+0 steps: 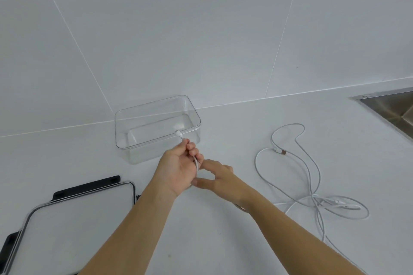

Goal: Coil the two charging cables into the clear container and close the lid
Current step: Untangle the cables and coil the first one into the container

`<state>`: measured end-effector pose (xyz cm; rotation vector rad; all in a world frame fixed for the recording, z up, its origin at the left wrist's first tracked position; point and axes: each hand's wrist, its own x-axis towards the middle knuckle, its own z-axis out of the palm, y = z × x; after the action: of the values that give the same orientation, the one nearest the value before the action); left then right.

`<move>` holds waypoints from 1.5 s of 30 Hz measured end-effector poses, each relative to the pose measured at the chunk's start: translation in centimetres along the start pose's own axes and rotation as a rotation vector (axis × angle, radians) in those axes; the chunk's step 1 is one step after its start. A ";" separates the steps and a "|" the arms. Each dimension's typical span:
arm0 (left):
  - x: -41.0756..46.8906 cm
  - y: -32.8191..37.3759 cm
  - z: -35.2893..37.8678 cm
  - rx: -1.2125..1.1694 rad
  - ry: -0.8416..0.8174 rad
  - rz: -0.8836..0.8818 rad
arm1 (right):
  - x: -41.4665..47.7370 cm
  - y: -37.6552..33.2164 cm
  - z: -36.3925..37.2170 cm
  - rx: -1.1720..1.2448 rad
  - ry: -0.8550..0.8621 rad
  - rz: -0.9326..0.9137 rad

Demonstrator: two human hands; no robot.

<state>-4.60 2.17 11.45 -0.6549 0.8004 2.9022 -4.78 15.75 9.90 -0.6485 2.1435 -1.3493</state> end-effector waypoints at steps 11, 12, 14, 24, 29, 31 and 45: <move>1.3 3.5 0.7 0.017 0.139 0.055 | 1.6 2.4 -0.7 -0.398 -0.154 0.007; 1.4 3.5 0.5 0.120 0.158 0.029 | 1.7 2.5 -0.9 -0.381 -0.132 -0.003; 1.7 3.2 -0.1 0.298 0.152 -0.033 | 1.8 2.4 -1.3 -0.346 -0.060 -0.043; 2.6 -2.3 0.4 1.033 -0.072 0.012 | 1.0 5.3 -6.4 -0.199 0.484 0.209; 2.3 -5.1 0.9 1.597 -0.365 -0.056 | 0.1 7.8 -8.1 -0.510 0.482 0.467; 2.5 -6.0 0.4 1.806 -0.462 -0.101 | -0.5 8.2 -8.4 -0.608 0.458 0.526; 4.8 -8.2 -0.6 1.380 -0.097 -0.163 | -2.0 10.2 -8.4 -0.457 0.260 0.536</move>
<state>-7.37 8.65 5.10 -0.3317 2.1344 1.5443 -9.94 26.57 3.96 -0.0290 2.6110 -0.6897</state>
